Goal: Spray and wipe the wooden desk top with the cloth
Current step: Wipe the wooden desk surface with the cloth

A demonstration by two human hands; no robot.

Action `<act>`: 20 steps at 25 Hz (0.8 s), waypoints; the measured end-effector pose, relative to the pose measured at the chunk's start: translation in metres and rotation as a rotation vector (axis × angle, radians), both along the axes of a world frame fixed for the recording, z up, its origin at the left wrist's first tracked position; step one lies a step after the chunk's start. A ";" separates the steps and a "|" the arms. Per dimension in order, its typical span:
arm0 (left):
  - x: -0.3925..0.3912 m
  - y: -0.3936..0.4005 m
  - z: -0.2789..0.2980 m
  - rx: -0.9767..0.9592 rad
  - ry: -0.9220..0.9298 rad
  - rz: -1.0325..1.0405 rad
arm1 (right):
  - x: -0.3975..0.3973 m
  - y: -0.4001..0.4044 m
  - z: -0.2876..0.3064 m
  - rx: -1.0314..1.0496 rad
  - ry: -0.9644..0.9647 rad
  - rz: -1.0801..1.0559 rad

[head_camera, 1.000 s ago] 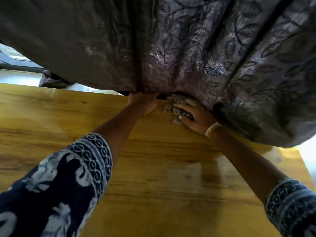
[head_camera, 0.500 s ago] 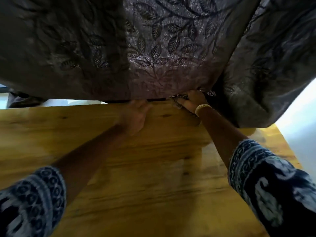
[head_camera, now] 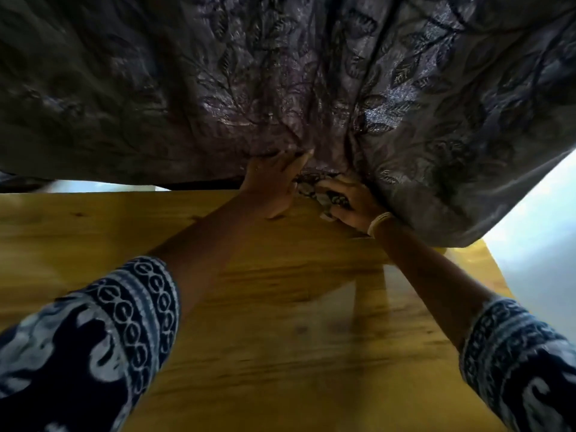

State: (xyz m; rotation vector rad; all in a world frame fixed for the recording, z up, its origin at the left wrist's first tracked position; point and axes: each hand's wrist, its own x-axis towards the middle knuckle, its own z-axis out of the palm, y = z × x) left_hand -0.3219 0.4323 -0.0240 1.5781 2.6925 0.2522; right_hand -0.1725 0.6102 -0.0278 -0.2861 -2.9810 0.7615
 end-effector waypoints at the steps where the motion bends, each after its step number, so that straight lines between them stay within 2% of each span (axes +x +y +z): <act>1: 0.004 0.004 0.001 -0.010 -0.001 0.046 | 0.005 0.010 0.004 0.024 -0.019 0.029; 4: 0.012 0.019 0.010 0.008 0.033 0.142 | 0.010 0.037 0.010 0.087 -0.122 0.051; 7: 0.016 0.021 0.014 -0.022 0.032 0.174 | 0.005 0.052 0.006 0.062 -0.102 0.040; 9: 0.020 0.014 0.010 -0.081 -0.042 0.188 | -0.002 0.050 -0.001 0.020 -0.074 -0.064; 11: 0.031 0.004 -0.002 -0.135 -0.105 0.212 | -0.006 0.037 -0.005 0.011 -0.045 -0.201; 13: 0.047 -0.006 -0.016 -0.131 -0.097 0.253 | -0.005 0.014 -0.014 0.135 -0.018 -0.259; 15: 0.065 -0.019 -0.025 -0.107 -0.084 0.301 | -0.003 -0.016 -0.020 0.239 0.020 -0.228; 20: 0.096 -0.063 -0.017 -0.098 -0.025 0.419 | 0.008 -0.088 -0.013 0.262 0.031 -0.104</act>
